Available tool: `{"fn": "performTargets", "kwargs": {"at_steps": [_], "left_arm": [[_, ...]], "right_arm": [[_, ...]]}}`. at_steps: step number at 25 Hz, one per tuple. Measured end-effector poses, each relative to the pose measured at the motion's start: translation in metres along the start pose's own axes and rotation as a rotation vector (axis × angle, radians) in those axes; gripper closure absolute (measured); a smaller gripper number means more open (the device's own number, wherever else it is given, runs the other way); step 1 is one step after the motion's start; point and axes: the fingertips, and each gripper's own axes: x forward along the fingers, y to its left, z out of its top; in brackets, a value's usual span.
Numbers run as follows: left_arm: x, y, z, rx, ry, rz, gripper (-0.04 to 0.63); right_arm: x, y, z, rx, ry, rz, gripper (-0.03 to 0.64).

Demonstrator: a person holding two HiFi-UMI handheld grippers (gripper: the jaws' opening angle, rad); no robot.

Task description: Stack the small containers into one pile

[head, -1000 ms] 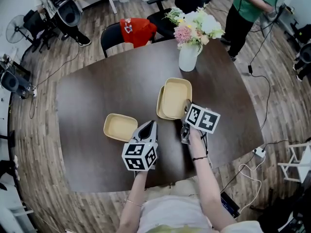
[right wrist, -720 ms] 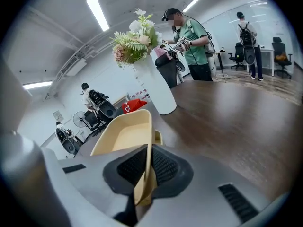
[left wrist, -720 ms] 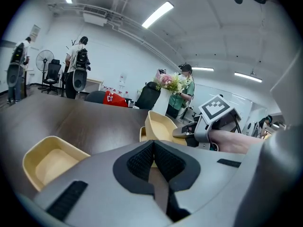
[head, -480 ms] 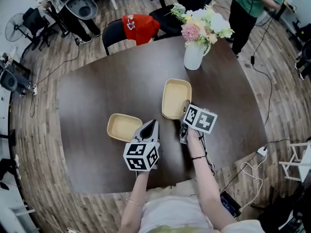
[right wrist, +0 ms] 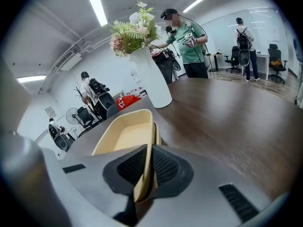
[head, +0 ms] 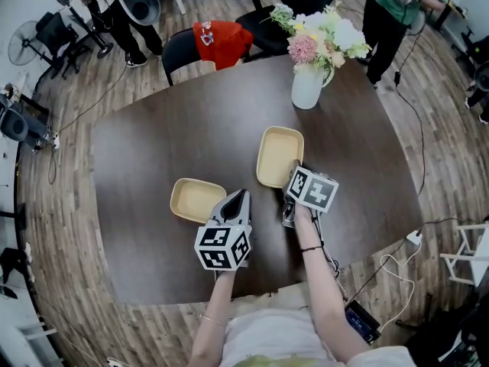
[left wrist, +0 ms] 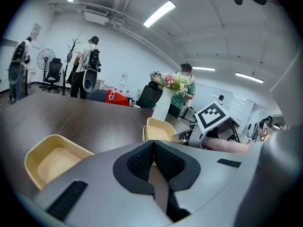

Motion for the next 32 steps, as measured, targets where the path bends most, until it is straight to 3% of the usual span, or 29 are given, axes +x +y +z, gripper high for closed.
{"fn": "performTargets", "kwargs": {"at_steps": [14, 18, 23, 28, 32], "left_arm": [[-0.008, 0.0, -0.001, -0.004, -0.015, 0.007, 0.571], [-0.01, -0.001, 0.001, -0.003, -0.022, 0.007, 0.571], [-0.016, -0.001, 0.002, -0.004, -0.038, 0.014, 0.571], [-0.026, 0.006, 0.002, -0.015, -0.055, 0.048, 0.571], [-0.039, 0.015, 0.0, -0.037, -0.076, 0.096, 0.571]], "right_arm": [[-0.002, 0.007, -0.002, -0.137, -0.022, -0.01, 0.574], [-0.007, 0.009, 0.001, -0.18, -0.054, -0.012, 0.501], [-0.017, 0.016, 0.007, -0.232, -0.085, 0.005, 0.488], [-0.03, 0.033, 0.013, -0.274, -0.113, 0.071, 0.489], [-0.033, 0.045, 0.008, -0.298, -0.094, 0.139, 0.543]]}}
